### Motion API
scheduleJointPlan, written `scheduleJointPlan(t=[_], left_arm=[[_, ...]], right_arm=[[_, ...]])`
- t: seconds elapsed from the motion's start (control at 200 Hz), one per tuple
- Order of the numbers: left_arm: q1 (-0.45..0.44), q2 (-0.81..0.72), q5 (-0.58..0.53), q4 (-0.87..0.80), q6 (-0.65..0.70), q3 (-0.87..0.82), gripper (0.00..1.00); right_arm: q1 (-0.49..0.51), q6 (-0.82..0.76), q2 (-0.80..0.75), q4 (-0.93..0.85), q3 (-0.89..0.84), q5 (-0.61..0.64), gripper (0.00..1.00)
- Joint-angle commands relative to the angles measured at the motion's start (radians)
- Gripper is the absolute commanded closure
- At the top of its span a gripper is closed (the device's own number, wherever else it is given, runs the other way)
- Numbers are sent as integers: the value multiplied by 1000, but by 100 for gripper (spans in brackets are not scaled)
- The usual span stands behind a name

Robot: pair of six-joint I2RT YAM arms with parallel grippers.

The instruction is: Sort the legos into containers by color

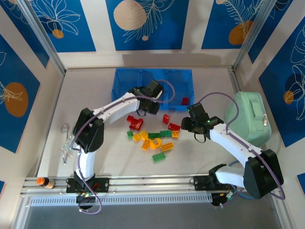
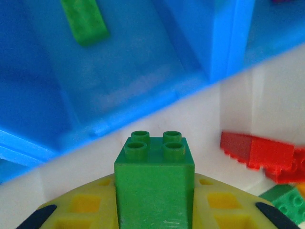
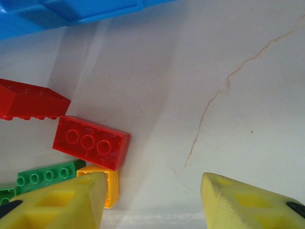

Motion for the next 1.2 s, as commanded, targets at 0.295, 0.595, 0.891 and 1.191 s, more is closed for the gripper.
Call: scheduleJointPlan(t=[0.295,0.595,0.891,1.191], left_arm=[[121,225,12,-92,25,371,71],[144,341,33,-107,45,526,68],[136,280,36,-156,49,549,34],[121,-118,111,88,15,-32,34]], right_arm=[[-20,3,-74,-49,-13,-10,45],[-59,-7,-98,-91,25,-6,43],[-84,-49,-126,-96,52,-79,39],[32,-114,-54,-71,90,-96,35]])
